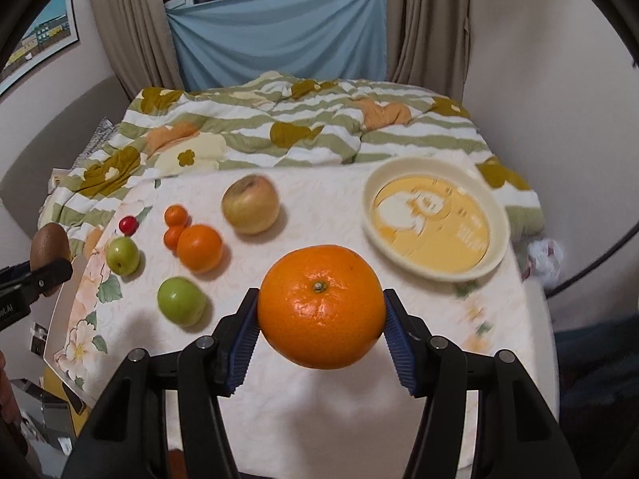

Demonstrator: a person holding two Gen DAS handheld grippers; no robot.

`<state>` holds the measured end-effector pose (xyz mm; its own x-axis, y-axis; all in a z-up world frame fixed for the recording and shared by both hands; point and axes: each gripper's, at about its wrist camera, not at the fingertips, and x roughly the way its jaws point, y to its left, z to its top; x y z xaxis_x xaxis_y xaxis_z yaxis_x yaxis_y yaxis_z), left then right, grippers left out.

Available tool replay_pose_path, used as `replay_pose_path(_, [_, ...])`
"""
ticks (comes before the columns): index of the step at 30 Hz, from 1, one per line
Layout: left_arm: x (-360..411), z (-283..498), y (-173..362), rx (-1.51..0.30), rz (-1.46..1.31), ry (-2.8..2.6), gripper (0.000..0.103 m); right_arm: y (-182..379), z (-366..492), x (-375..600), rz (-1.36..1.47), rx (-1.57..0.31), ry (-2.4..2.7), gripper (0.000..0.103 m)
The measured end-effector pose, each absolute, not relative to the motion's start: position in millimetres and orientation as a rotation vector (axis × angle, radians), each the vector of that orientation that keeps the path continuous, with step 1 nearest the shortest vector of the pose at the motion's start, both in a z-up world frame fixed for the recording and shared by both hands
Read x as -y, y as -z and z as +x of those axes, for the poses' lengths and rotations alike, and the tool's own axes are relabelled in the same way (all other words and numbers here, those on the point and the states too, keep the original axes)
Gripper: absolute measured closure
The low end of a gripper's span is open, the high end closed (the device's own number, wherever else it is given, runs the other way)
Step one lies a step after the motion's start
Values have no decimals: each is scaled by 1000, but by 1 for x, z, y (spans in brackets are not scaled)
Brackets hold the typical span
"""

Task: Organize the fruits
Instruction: 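Carry the kiwi with the left tool into the duck-print bowl and release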

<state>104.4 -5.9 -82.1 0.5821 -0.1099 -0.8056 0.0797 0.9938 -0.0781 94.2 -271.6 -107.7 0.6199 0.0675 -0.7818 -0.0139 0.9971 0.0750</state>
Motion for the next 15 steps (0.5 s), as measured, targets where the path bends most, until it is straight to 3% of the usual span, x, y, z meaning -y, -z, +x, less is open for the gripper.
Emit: replay_pose_path(15, [167, 168, 57, -879, -39, 172, 42, 76, 152, 406, 36, -824, -103, 48])
